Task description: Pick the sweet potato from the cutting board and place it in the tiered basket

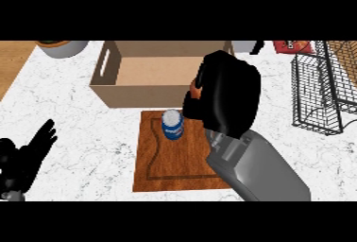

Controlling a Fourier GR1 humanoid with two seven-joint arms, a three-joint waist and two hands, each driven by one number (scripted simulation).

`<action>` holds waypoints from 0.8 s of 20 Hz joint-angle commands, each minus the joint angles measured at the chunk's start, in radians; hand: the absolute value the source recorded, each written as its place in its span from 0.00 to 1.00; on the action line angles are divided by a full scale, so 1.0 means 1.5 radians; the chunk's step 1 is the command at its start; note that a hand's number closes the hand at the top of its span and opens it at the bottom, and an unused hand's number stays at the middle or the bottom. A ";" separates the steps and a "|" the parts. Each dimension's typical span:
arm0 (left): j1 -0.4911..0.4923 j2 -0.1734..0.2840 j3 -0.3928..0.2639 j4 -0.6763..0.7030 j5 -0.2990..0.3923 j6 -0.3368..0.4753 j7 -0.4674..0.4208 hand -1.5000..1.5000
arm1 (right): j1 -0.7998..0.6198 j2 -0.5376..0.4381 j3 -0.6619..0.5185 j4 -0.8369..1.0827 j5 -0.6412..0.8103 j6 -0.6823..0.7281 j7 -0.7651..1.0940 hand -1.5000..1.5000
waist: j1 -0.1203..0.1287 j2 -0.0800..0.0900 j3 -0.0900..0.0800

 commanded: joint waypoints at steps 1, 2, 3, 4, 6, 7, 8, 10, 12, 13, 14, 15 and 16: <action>0.013 -0.029 -0.021 -0.027 -0.017 0.023 0.008 0.50 | -0.043 0.006 -0.043 -0.061 0.019 0.046 0.113 1.00 | 0.003 0.003 0.001; 0.013 -0.004 0.001 -0.023 0.008 -0.011 -0.005 0.50 | -0.040 0.006 -0.076 -0.030 0.031 0.038 0.077 1.00 | 0.005 0.005 0.001; -0.007 -0.024 -0.014 0.000 -0.021 0.025 0.002 0.50 | -0.047 0.006 -0.082 -0.044 0.042 0.044 0.074 1.00 | 0.001 0.005 0.001; 0.035 -0.023 -0.016 -0.031 -0.018 0.011 -0.017 0.50 | -0.067 0.004 -0.116 -0.012 0.042 0.035 0.050 1.00 | 0.008 0.005 0.001; -0.022 0.007 0.015 -0.010 0.014 -0.006 0.032 0.50 | -0.064 -0.032 -0.168 -0.035 0.017 0.040 0.004 1.00 | 0.002 0.006 0.001; -0.008 -0.014 -0.007 -0.003 -0.015 0.011 0.004 0.50 | -0.062 -0.028 -0.180 -0.039 0.013 0.028 -0.009 1.00 | 0.003 0.006 0.001; -0.006 -0.009 -0.009 -0.031 -0.012 0.006 0.021 0.50 | -0.089 -0.044 -0.211 0.050 0.015 -0.023 -0.057 1.00 | 0.010 0.008 0.001; -0.002 -0.028 -0.017 -0.019 -0.024 0.022 0.011 0.50 | -0.069 -0.080 -0.250 0.049 -0.012 -0.024 -0.107 1.00 | 0.007 0.008 0.001; 0.006 -0.020 -0.009 -0.001 -0.015 -0.001 -0.022 0.50 | -0.087 -0.111 -0.283 0.118 -0.017 -0.052 -0.154 1.00 | 0.010 0.009 0.001; -0.024 -0.002 0.005 0.024 -0.014 -0.004 -0.009 0.50 | -0.085 -0.103 -0.276 0.141 -0.011 -0.069 -0.166 1.00 | 0.008 0.009 0.001; 0.009 -0.020 -0.007 -0.017 -0.016 0.002 -0.008 0.50 | -0.082 -0.127 -0.290 0.139 -0.018 -0.064 -0.186 1.00 | 0.009 0.008 0.001; -0.034 -0.012 0.008 0.045 -0.013 0.003 -0.028 0.50 | -0.104 -0.157 -0.316 0.156 -0.041 -0.050 -0.214 1.00 | 0.007 0.009 0.001; -0.048 0.000 0.012 0.051 -0.012 -0.004 -0.022 0.50 | -0.101 -0.173 -0.332 0.171 -0.051 -0.065 -0.237 1.00 | 0.006 0.009 0.001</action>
